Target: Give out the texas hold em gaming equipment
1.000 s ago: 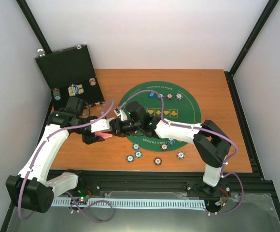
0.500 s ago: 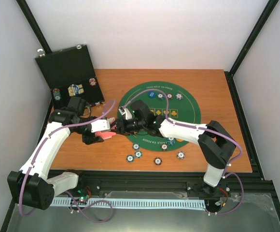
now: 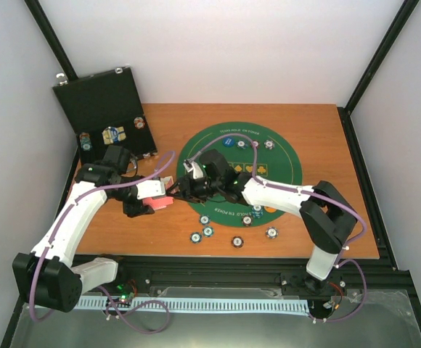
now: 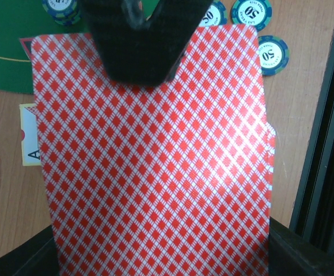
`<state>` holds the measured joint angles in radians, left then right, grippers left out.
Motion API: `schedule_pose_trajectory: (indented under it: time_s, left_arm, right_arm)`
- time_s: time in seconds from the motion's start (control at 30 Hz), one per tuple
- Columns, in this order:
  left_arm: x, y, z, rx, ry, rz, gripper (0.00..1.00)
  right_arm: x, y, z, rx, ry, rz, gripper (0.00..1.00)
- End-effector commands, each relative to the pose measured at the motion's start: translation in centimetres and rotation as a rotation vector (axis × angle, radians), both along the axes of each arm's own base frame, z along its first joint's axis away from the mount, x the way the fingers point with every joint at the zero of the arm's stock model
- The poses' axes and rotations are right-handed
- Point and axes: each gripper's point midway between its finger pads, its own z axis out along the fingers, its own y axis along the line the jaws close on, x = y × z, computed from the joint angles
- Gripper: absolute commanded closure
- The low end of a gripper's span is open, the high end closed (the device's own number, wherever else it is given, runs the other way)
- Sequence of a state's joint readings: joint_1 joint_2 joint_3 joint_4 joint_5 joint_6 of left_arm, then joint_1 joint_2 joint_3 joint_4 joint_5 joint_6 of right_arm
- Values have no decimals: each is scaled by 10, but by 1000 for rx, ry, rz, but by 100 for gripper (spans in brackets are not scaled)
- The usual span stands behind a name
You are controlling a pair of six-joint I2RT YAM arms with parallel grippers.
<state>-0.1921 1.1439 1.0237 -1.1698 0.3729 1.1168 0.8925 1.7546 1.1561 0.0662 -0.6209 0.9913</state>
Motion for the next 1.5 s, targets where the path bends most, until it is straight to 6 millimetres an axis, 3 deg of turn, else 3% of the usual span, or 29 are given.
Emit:
schedule_pose_trajectory:
  time_s: [0.0, 0.13, 0.37, 0.43, 0.63, 0.83, 1.17, 1.27, 1.47]
  left_arm:
    - [2, -1, -2, 6, -12, -18, 68]
    - [4, -2, -3, 2, -11, -8, 67]
    - [5, -2, -3, -3, -6, -1, 67]
    - [6, -2, -4, -2, -6, 0, 67]
    - [6, 0, -8, 9, 0, 0, 67]
    - [6, 2, -12, 24, 1, 5, 68]
    - [9, 3, -13, 33, -6, 11, 68]
    - [8, 4, -15, 39, -3, 13, 68]
    - [7, 8, -17, 59, -9, 21, 69]
  right_arm:
    - [0, -10, 8, 6, -1, -23, 61]
    - [-2, -10, 7, 20, 13, -26, 77]
    - [-9, -5, 6, 52, 30, -1, 60]
    - [-10, -3, 6, 61, 33, 4, 59]
    - [-11, 4, 10, 96, 44, 6, 65]
    - [-10, 8, 9, 105, 52, 3, 81]
    - [-12, 14, 4, 115, 73, 16, 86]
    - [-9, 11, 4, 110, 74, 8, 97]
    - [21, -21, 9, 104, 63, -56, 97]
